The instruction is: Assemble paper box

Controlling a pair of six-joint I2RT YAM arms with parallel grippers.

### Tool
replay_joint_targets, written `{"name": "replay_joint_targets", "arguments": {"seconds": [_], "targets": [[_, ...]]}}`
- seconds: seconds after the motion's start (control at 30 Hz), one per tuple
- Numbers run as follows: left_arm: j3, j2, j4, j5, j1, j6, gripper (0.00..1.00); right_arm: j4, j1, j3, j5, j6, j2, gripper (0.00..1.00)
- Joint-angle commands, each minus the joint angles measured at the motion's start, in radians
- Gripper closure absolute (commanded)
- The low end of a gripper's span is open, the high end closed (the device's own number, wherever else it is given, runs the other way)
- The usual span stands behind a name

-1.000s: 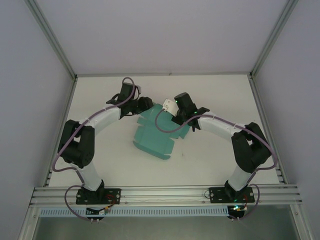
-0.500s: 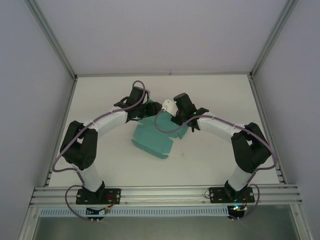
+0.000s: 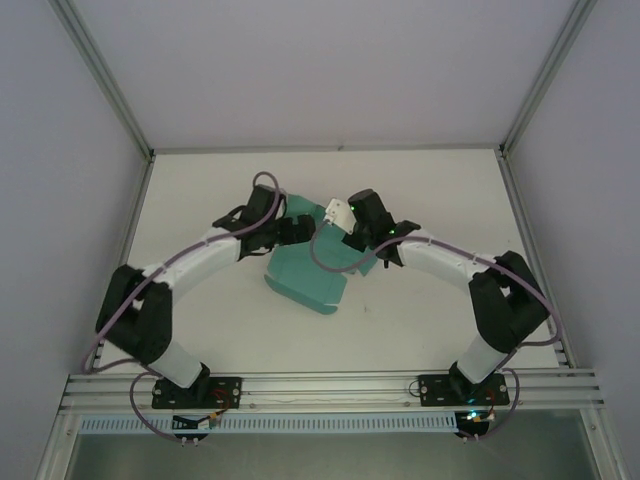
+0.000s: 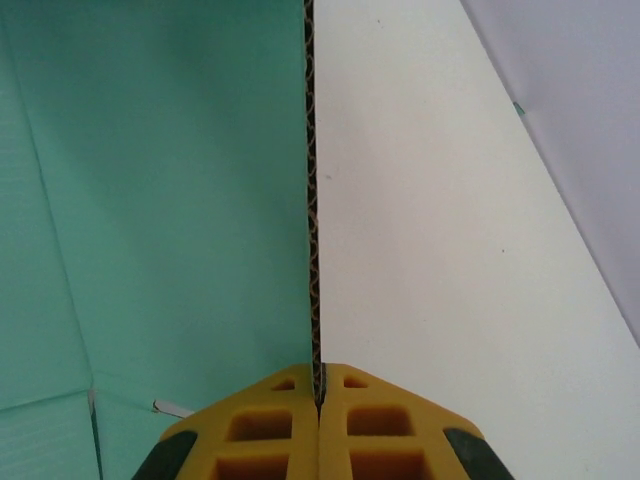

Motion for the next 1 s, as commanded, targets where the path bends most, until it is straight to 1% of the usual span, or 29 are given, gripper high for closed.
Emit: {"name": "replay_joint_targets", "arguments": {"seconds": [0.0,0.17,0.27,0.4,0.5,0.57,0.73,0.83,0.97], "targets": [[-0.069,-0.072,-0.065,-0.099,0.067,0.007,0.0,0.028,0.006,-0.026,0.01,0.008,-0.041,1.0],[-0.1,-0.068,-0.124,-0.183,0.161,-0.017,0.0,0.022,0.006,-0.042,0.009,0.029,-0.054,1.0],[-0.097,-0.031,-0.107,-0.205,0.185,-0.016,0.0,0.019,0.007,-0.042,-0.002,0.037,-0.053,1.0],[-0.06,0.042,-0.074,-0.151,0.188,0.015,0.0,0.027,0.006,-0.038,-0.005,0.046,-0.045,1.0],[-0.059,0.075,-0.033,-0.073,0.188,0.039,0.0,0.029,0.006,-0.029,-0.01,0.058,-0.041,1.0],[-0.082,0.071,0.006,0.003,0.188,0.055,0.0,0.02,0.005,-0.018,-0.015,0.073,-0.039,1.0],[-0.178,0.007,0.147,0.119,0.186,0.055,0.0,0.008,0.004,-0.009,-0.032,0.092,-0.026,0.99],[-0.201,-0.009,0.181,0.164,0.182,0.068,0.0,0.011,0.004,-0.012,-0.045,0.106,-0.023,0.99],[-0.207,0.004,0.207,0.197,0.159,0.08,0.0,0.01,0.003,-0.007,-0.067,0.123,-0.023,0.99]]}}
